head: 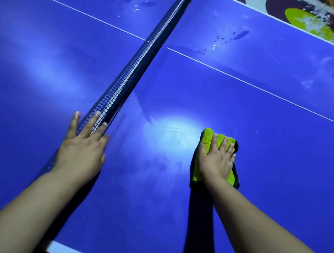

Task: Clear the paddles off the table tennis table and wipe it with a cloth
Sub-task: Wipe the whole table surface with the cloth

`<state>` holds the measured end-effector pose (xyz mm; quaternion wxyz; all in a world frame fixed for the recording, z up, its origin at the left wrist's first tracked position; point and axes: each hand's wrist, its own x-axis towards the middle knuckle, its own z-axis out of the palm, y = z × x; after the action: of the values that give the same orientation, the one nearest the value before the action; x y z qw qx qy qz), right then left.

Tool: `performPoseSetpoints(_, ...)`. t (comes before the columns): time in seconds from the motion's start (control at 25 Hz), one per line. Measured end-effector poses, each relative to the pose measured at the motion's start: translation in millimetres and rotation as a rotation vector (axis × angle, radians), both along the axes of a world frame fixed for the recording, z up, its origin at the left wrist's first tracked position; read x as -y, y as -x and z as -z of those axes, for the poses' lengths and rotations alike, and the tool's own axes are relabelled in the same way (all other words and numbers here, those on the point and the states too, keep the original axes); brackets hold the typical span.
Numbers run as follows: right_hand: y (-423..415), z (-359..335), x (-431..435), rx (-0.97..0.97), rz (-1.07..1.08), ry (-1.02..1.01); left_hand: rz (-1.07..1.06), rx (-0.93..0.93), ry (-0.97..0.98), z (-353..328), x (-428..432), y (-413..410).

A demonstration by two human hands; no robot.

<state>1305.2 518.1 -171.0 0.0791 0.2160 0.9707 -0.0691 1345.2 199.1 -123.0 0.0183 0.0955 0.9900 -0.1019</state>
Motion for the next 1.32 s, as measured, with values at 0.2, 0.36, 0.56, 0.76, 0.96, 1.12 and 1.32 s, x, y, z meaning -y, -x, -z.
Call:
performPoseSetpoints(0.2, 59.1, 1.3, 55.3, -0.007, -0.107, -0.004, 0.009, 0.126, 0.112, 3.1, 39.5, -6.5)
performPoseSetpoints(0.36, 110.9, 6.7, 125.0, 0.002, -0.171, -0.001, 0.044, 0.096, 0.075, 9.1, 65.8, -5.6)
performPoseSetpoints(0.56, 134.3, 8.5, 203.9, -0.012, -0.443, 0.002, 0.048, 0.039, -0.162, 29.0, 83.2, -6.2)
performPoseSetpoints(0.76, 81.4, 13.0, 226.9, -0.006, -0.721, -0.016, 0.054, 0.121, -0.154, 10.4, 80.7, -8.6)
performPoseSetpoints(0.96, -5.2, 8.8, 242.2, -0.002, -0.864, 0.025, 0.033, 0.121, -0.284, 2.7, 82.2, -26.7)
performPoseSetpoints(1.12, -51.2, 14.6, 236.4, -0.041, -0.92, 0.034, 0.033, 0.034, -0.401, 17.4, 84.0, -52.4)
performPoseSetpoints(1.32, -35.1, 15.2, 220.6, -0.026, -0.956, 0.075, 0.043, 0.023, -0.42, 21.8, 69.0, -61.1)
